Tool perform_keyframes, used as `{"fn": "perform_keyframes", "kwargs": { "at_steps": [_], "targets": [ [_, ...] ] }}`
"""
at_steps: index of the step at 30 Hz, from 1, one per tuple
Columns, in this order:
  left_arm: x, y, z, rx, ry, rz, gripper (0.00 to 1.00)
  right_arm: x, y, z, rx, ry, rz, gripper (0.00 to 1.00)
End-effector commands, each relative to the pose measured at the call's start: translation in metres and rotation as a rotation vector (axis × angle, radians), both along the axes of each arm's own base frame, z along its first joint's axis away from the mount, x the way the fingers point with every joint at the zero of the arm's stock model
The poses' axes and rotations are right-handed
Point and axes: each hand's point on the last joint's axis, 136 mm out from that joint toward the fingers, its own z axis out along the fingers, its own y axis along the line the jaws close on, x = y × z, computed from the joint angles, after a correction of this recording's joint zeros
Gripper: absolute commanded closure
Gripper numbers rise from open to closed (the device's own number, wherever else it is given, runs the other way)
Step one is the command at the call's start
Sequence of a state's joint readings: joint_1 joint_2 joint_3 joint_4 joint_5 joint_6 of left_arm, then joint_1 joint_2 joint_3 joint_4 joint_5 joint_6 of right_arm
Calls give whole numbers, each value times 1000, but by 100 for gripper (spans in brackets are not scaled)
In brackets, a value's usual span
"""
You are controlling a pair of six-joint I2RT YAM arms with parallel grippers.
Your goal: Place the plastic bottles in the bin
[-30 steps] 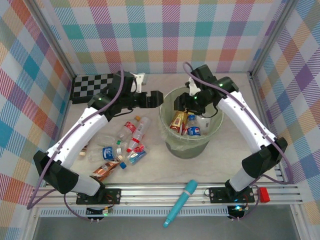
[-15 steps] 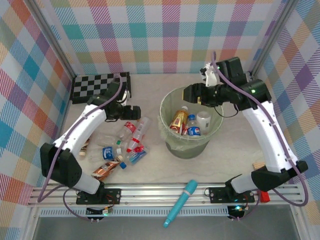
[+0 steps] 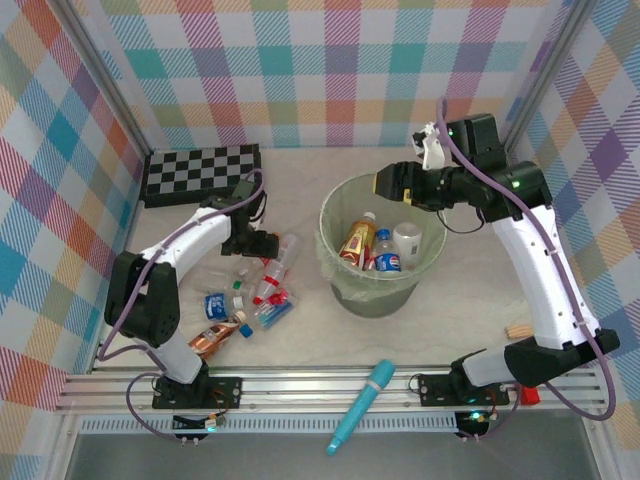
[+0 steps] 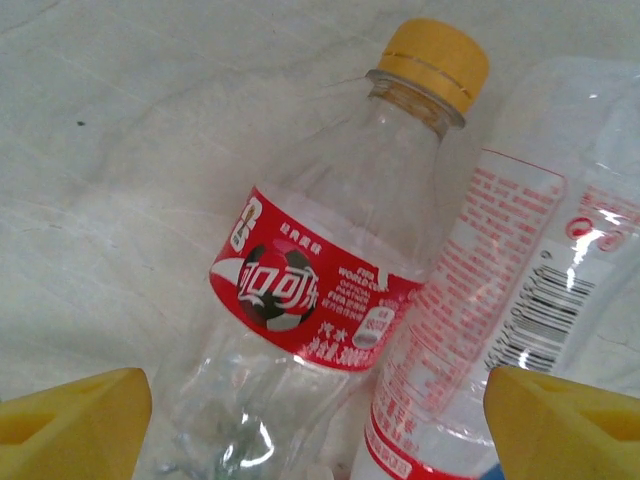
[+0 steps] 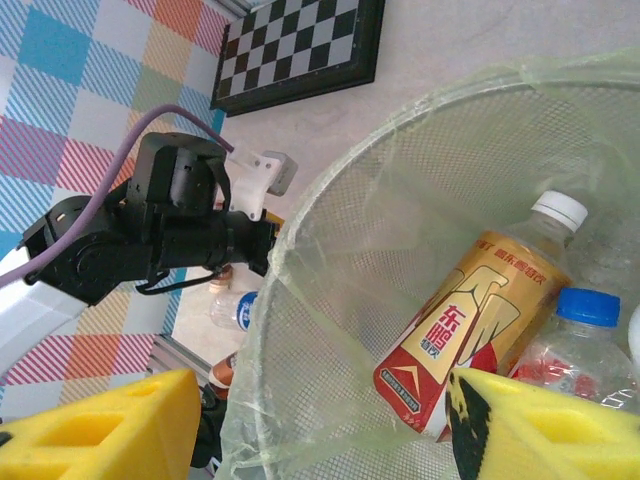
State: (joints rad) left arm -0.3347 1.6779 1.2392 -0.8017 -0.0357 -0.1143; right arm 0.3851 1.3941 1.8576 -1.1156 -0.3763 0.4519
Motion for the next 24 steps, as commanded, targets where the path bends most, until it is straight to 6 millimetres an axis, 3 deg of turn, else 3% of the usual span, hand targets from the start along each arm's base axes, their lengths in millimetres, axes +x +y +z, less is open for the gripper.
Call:
{"fn": "perform_keyframes", "kwargs": {
  "at_steps": [1, 16, 20, 24],
  "targets": [
    [6, 6, -15, 14, 15, 2, 14, -4, -2, 8, 19, -28, 2, 33],
    [42, 19, -46, 25, 20, 55, 28, -7, -8, 0, 5, 0, -30, 31],
    [49, 21, -42, 30, 7, 62, 33, -7, -9, -1, 4, 4, -33, 31],
    [54, 21, -26, 27, -29, 63, 39, -6, -8, -2, 8, 7, -35, 31]
  ]
}}
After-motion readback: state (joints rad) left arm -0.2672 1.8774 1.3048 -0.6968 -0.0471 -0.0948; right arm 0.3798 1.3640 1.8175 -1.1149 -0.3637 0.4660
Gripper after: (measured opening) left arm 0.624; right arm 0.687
